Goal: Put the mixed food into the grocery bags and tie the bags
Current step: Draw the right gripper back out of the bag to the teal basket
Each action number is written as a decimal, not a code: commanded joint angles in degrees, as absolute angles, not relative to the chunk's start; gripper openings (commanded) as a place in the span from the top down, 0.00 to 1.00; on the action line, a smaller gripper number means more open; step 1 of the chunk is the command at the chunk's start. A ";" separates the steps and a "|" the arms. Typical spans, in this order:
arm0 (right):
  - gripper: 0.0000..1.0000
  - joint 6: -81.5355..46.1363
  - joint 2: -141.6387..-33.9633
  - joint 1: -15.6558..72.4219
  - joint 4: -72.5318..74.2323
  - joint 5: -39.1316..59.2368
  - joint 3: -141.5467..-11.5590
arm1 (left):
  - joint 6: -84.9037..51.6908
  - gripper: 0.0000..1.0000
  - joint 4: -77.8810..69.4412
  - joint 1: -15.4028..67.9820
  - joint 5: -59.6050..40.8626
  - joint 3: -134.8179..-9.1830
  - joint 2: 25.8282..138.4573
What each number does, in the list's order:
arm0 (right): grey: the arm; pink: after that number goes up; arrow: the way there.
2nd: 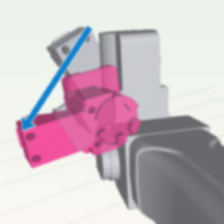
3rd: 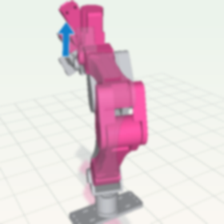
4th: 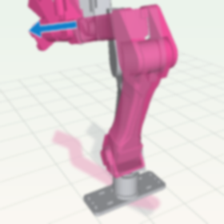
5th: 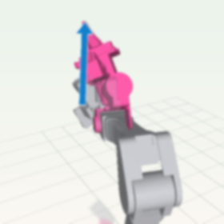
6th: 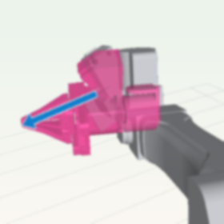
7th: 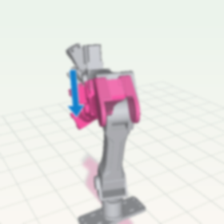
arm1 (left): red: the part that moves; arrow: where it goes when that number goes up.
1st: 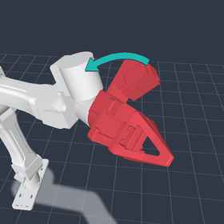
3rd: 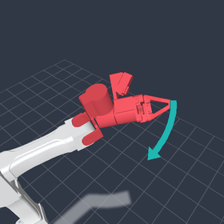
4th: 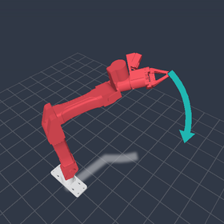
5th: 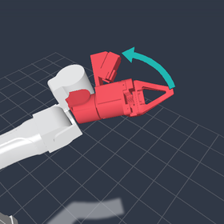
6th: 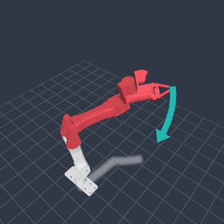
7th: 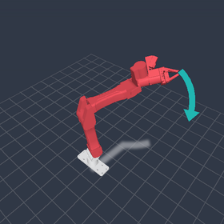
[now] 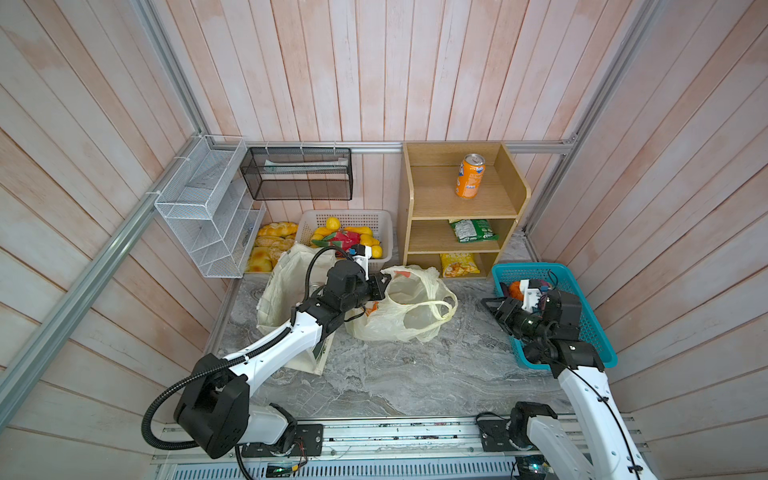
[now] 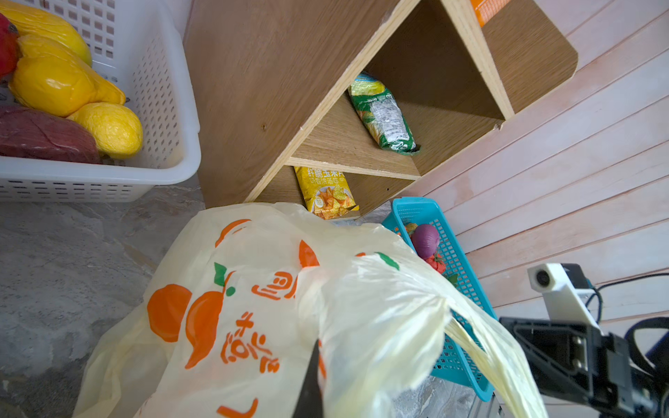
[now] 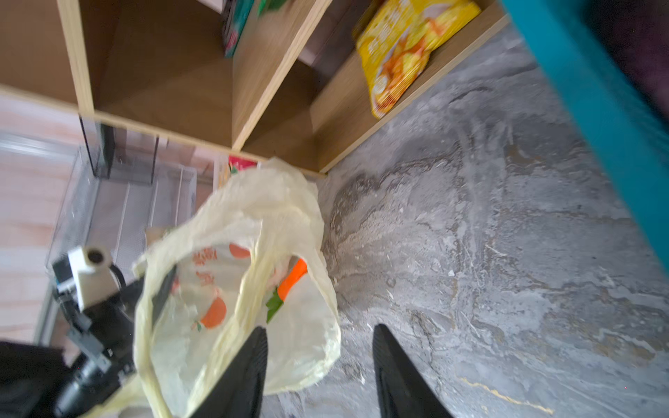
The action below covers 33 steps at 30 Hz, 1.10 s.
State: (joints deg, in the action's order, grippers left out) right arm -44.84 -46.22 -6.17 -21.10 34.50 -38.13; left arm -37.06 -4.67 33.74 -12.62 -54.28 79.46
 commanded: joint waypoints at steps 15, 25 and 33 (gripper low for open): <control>0.21 -69.47 -67.63 -15.71 -23.20 6.18 -49.83 | -35.60 1.00 -2.13 33.48 -17.45 -57.33 82.96; 0.22 -73.95 -72.60 -19.62 -22.15 4.80 -48.54 | -35.51 1.00 -1.19 33.46 -17.20 -57.35 83.00; 0.24 -74.39 -74.35 -21.92 -20.92 4.06 -45.34 | -35.49 1.00 -0.62 33.44 -16.79 -57.58 82.97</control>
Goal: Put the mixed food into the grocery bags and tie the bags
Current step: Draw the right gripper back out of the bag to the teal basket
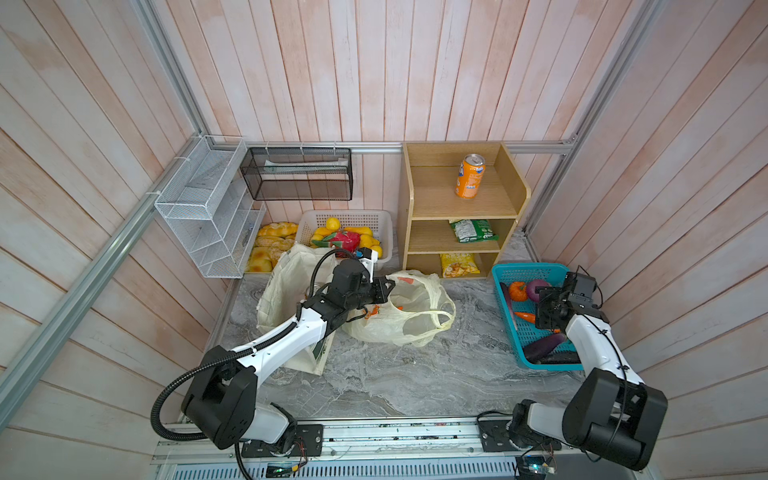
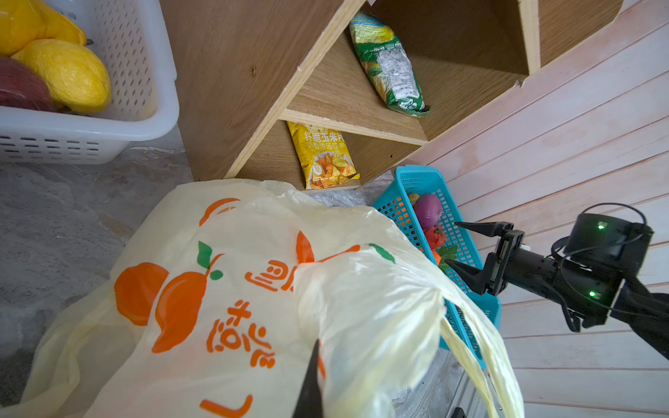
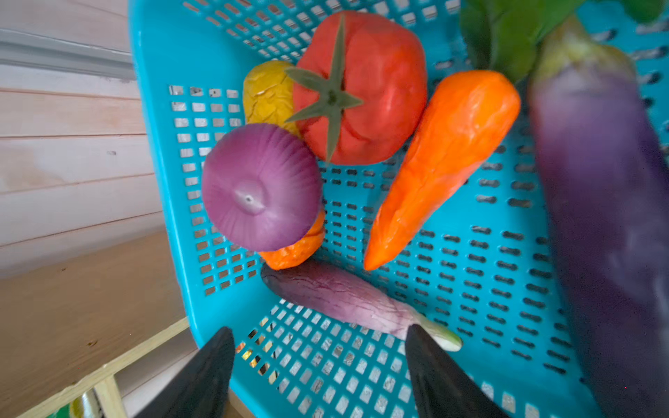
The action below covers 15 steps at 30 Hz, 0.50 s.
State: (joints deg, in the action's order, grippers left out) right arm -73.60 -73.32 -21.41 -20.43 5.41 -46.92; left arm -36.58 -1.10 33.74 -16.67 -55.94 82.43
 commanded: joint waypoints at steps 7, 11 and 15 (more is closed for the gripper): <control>0.24 -74.50 -76.59 -23.05 -19.02 3.83 -43.51 | -35.77 1.00 -0.42 33.49 -16.84 -57.66 82.97; 0.25 -74.33 -79.08 -23.48 -18.39 3.70 -44.19 | -35.94 1.00 -0.37 33.43 -16.60 -57.59 82.88; 0.26 -74.26 -81.64 -23.82 -18.04 3.24 -45.20 | -35.86 1.00 -0.18 33.45 -16.37 -57.83 82.72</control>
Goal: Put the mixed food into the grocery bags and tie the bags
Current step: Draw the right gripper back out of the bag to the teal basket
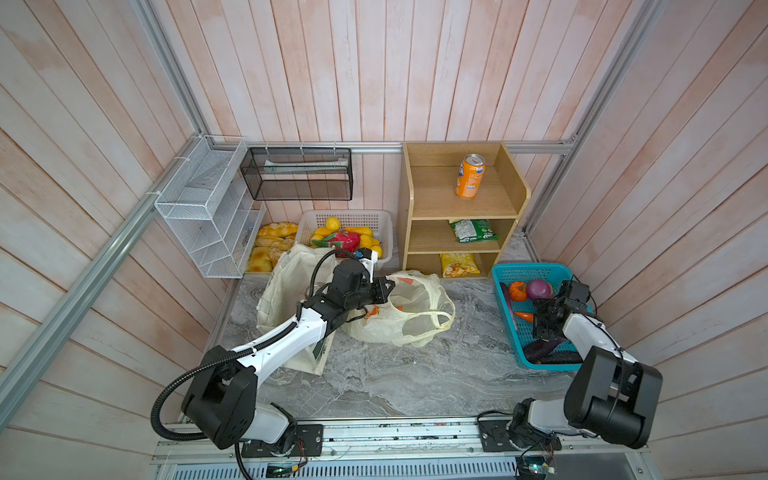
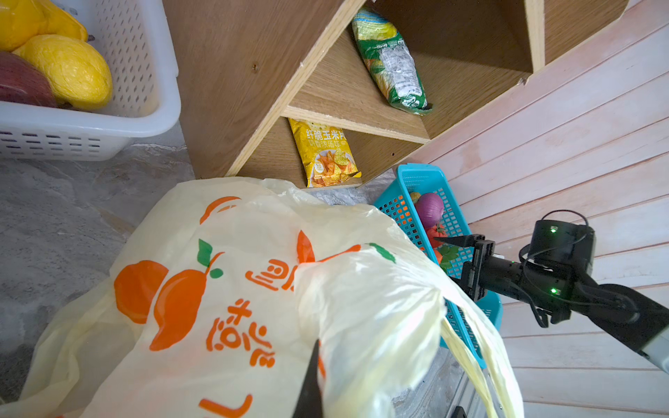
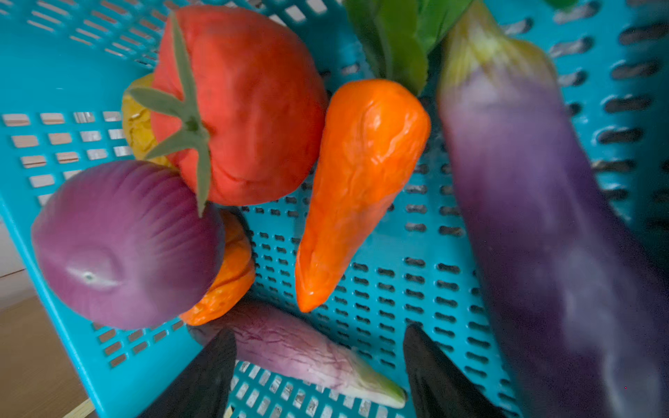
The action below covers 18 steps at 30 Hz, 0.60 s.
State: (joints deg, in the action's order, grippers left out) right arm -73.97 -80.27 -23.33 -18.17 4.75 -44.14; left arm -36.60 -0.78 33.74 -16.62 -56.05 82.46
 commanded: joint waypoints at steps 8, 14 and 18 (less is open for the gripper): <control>0.32 -72.70 -87.13 -25.07 -16.88 4.21 -48.39 | -35.54 1.00 0.22 33.48 -15.99 -58.18 82.69; 0.38 -72.16 -90.07 -25.75 -16.16 4.30 -49.92 | -35.42 1.00 0.33 33.49 -15.71 -58.27 82.99; 0.42 -71.55 -91.81 -25.73 -15.61 5.75 -50.11 | -35.59 1.00 0.01 33.48 -15.75 -58.39 83.43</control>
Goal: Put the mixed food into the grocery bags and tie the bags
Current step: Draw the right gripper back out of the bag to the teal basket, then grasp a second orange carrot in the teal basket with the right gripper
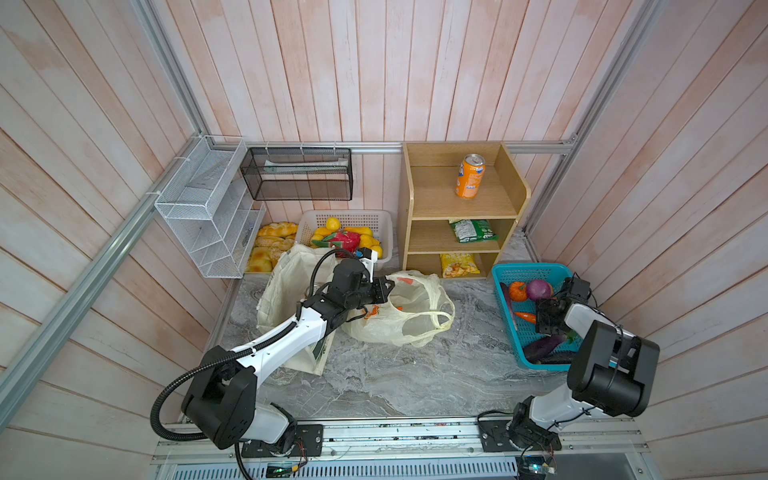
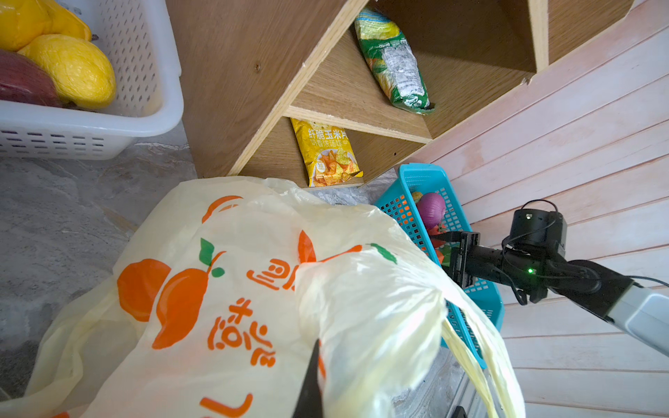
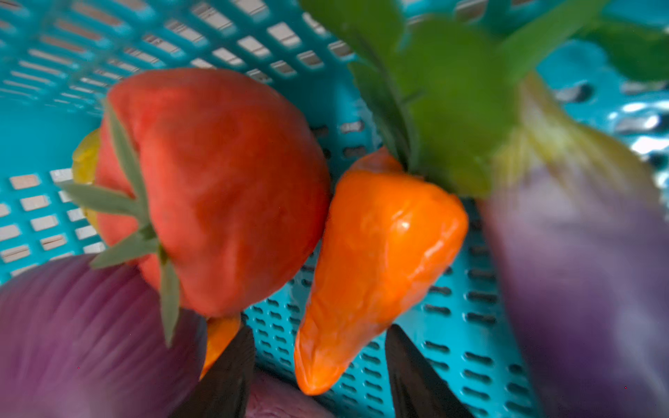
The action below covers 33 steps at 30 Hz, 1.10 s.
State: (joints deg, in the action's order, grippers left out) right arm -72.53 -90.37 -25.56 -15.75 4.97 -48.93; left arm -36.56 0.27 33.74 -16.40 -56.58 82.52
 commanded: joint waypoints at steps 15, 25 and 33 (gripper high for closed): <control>0.70 -70.70 -90.93 -26.15 -12.68 7.42 -45.43 | -35.68 1.00 -0.36 33.49 -15.84 -58.06 83.44; 0.82 -71.51 -83.77 -26.47 -11.67 8.59 -41.24 | -35.78 1.00 -0.44 33.48 -15.85 -57.80 82.81; 0.84 -71.98 -73.27 -26.49 -10.07 9.40 -35.54 | -35.86 1.00 -0.60 33.46 -16.16 -57.31 82.40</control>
